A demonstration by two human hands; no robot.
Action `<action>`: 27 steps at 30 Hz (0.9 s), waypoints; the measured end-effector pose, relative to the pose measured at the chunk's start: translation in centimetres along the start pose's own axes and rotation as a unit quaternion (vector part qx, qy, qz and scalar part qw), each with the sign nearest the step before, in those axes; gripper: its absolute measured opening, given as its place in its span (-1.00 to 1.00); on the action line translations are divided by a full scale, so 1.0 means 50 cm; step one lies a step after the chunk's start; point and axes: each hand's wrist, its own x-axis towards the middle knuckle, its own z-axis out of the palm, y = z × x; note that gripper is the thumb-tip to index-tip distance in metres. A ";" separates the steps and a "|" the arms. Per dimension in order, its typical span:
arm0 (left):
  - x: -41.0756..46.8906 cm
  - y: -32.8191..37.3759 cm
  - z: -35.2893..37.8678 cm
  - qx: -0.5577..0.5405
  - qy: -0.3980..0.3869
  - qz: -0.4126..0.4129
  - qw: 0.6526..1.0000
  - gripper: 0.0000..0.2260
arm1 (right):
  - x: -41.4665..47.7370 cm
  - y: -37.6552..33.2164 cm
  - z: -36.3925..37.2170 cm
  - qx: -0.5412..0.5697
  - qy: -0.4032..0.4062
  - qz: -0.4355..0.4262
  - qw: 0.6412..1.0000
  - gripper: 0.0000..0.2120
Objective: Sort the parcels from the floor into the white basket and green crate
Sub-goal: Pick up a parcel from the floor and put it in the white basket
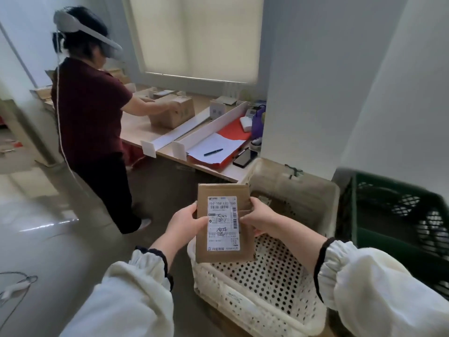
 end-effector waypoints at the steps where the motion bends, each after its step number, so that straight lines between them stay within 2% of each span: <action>1: 0.020 0.015 0.018 0.001 -0.011 0.006 1.000 -0.52 | 0.008 0.011 -0.021 0.007 0.006 0.006 1.000 -0.45; 8: 0.149 0.086 0.126 0.000 -0.099 0.026 0.995 -0.51 | 0.048 0.087 -0.131 0.104 0.052 0.073 0.990 -0.55; 15: 0.272 0.132 0.227 0.027 -0.176 0.073 0.981 -0.52 | 0.086 0.146 -0.203 0.173 0.112 0.138 0.969 -0.44; 22: 0.372 0.172 0.269 0.074 -0.221 0.135 0.963 -0.55 | 0.134 0.159 -0.247 0.183 0.162 0.172 0.954 -0.46; 27: 0.415 0.158 0.291 0.068 -0.252 0.143 0.955 -0.57 | 0.164 0.171 -0.248 0.174 0.170 0.184 0.952 -0.45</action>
